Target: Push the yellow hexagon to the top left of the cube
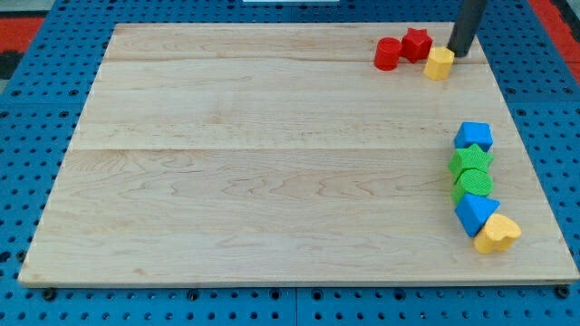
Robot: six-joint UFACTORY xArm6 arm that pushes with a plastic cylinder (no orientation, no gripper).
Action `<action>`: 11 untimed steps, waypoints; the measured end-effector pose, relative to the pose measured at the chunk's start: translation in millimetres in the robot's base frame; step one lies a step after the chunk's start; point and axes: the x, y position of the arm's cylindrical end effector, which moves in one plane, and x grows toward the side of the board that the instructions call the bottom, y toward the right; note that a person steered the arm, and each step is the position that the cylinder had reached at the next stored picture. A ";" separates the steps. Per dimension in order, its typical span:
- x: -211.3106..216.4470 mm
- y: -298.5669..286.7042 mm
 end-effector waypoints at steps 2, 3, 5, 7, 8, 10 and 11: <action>-5.3 9.3; -33.5 -36.6; 50.0 -63.7; -14.2 5.9; 14.3 -7.4; 35.1 -26.9; 65.4 -25.7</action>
